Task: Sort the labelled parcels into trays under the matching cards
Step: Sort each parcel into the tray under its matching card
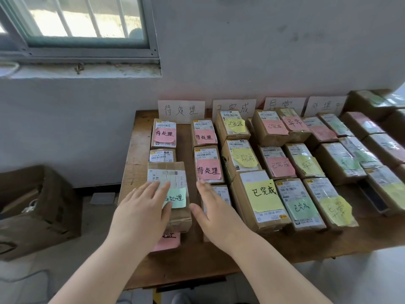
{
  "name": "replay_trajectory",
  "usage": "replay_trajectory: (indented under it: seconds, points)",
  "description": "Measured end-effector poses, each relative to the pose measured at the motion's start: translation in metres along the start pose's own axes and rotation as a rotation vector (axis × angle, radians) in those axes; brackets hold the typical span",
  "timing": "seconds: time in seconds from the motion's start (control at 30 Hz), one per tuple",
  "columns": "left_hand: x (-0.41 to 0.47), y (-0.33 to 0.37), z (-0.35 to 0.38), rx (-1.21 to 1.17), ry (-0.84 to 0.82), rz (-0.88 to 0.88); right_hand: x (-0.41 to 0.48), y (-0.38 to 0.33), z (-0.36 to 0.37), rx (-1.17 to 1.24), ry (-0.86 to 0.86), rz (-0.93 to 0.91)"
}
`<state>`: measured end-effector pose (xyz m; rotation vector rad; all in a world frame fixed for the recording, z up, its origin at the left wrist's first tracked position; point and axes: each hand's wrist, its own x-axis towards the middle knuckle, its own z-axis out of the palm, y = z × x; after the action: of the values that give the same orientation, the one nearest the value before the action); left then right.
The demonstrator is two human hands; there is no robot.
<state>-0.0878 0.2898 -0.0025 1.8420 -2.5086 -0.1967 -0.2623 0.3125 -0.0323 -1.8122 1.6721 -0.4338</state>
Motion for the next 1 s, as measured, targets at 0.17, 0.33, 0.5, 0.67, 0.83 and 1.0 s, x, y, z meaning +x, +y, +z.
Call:
replay_trajectory:
  seconds: [0.17, 0.33, 0.5, 0.67, 0.83, 1.0]
  points:
    - [0.009, 0.053, -0.007, 0.025, 0.021, 0.045, -0.019, 0.025, -0.038, -0.060, 0.074, -0.038]
    - [0.010, 0.120, -0.004, -0.006, 0.033, 0.098, -0.058, 0.069, -0.088, -0.007, 0.114, 0.016]
    - [0.002, 0.199, 0.006, -0.027, 0.025, 0.112, -0.108, 0.124, -0.140, 0.018, 0.110, 0.090]
    - [-0.013, 0.291, 0.018, -0.086, 0.055, 0.177, -0.166, 0.187, -0.187, 0.033, 0.098, 0.152]
    - [-0.019, 0.359, 0.027, -0.132, 0.083, 0.215, -0.216, 0.238, -0.219, 0.034, 0.135, 0.201]
    - [-0.011, 0.401, 0.034, -0.132, 0.073, 0.265, -0.250, 0.276, -0.237, 0.028, 0.174, 0.266]
